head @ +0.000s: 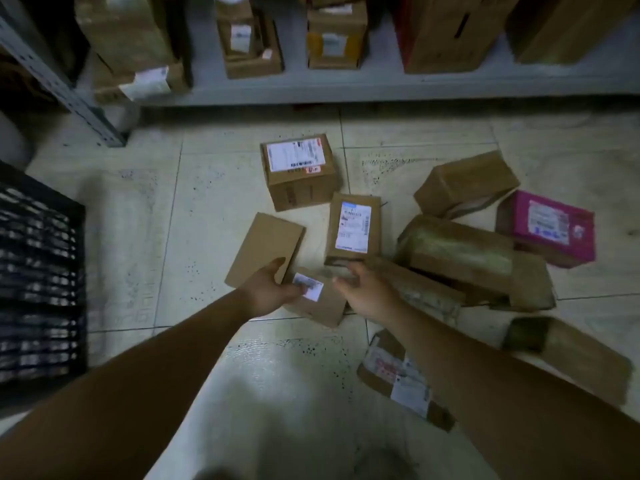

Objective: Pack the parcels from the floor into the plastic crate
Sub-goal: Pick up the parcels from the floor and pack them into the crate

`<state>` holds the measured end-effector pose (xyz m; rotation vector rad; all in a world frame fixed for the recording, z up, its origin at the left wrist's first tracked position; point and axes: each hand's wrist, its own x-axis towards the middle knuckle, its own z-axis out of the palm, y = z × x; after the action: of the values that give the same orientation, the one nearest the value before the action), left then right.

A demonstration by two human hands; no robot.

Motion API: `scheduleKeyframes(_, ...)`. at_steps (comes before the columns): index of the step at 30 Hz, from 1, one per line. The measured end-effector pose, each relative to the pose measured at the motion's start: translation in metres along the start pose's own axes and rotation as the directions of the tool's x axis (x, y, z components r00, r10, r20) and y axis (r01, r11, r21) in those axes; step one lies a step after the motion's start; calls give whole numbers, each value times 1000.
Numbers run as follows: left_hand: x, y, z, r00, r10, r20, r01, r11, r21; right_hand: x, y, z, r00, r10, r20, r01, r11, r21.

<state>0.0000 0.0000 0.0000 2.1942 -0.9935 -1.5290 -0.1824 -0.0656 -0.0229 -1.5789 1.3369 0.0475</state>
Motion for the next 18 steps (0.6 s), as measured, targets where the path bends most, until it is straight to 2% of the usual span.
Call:
scheduleKeyframes(4,22,-26,15,998,29,58,-27,999,-26,15,24,22,998,56,8,-54,985,-165)
scheduleKeyframes(8,36,-53,27,992,29,119,-30,1000,2,23,31,39,997,82,4,-80,984,-158)
scheduleKeyframes(14,-11,-16,2,997,54,53,-51,997,-57,-9,-15,17,991,49,-123,-49,999,-2)
scheduleKeyframes(18,-75,36,-44,997,27,-79,-37,991,-129,-65,-87,-26,997,-9,-83,22,987,158)
